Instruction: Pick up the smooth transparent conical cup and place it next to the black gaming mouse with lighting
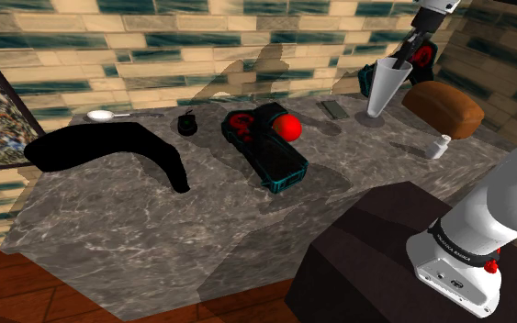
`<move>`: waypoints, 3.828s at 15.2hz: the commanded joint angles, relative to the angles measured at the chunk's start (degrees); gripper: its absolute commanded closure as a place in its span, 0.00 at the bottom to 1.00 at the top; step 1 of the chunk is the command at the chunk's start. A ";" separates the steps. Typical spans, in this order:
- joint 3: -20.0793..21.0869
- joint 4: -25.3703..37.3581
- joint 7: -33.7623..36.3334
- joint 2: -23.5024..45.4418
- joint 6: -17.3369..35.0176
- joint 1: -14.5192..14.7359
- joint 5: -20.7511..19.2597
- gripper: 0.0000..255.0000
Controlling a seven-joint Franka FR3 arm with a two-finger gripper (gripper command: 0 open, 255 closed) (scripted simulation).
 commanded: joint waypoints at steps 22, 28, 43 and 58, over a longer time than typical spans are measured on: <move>0.38 18.71 2.12 1.17 -17.58 0.58 0.55 1.00; -0.13 25.10 2.06 2.99 -22.51 0.67 1.55 1.00; 6.21 24.03 12.43 0.97 -21.75 4.68 1.27 1.00; 18.04 16.18 30.27 3.22 -9.27 12.18 2.91 1.00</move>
